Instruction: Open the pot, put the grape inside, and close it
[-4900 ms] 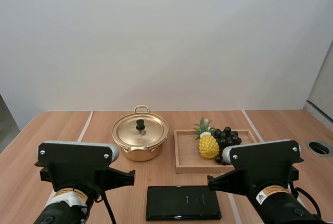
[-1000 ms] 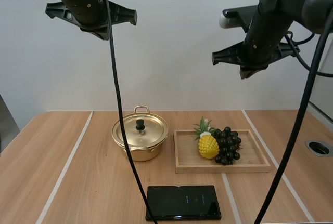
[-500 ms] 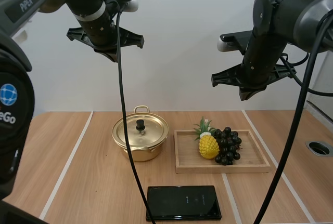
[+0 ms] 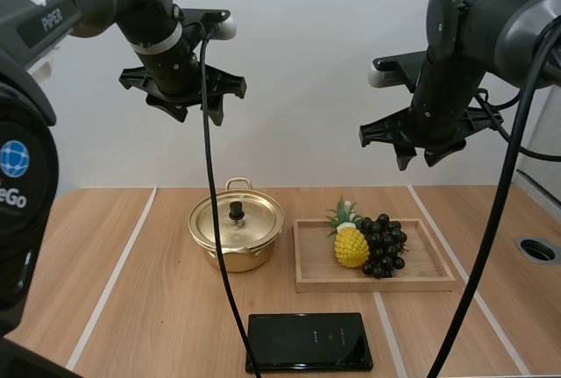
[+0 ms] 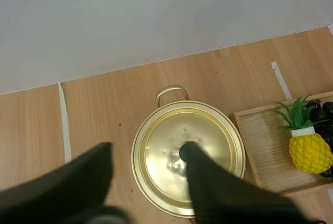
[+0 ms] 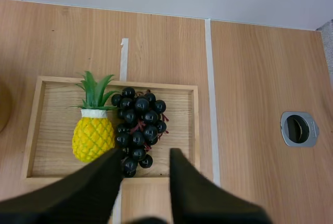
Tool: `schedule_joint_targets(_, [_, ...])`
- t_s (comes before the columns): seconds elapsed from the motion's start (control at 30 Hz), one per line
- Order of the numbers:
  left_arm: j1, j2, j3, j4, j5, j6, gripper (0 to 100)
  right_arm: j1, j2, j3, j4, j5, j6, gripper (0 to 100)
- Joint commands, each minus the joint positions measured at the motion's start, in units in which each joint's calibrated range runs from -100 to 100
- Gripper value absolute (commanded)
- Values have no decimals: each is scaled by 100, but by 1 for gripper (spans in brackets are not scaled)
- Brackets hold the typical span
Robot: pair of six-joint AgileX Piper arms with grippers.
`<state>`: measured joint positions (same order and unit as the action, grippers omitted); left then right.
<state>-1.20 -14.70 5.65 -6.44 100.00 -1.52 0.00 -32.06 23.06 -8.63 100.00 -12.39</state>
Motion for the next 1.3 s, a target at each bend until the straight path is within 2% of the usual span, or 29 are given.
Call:
schedule_joint_targets(0.0, [0,-7,18,-103,0,312,100,6,-43,10,-75,0,43,100])
schedule_joint_targets(0.73, [0,-7,18,-402,0,363,100,6,-43,10,-107,0,43,100])
schedule_joint_targets(0.87, [0,6,56,-512,0,603,100,6,-43,10,-107,0,43,100])
schedule_joint_targets(1.1, [0,6,972,-747,0,1140,100,6,-43,10,-107,0,43,100])
schedule_joint_targets(1.27, [0,6,1821,-762,-1323,1140,100,6,-43,10,-107,0,43,100])
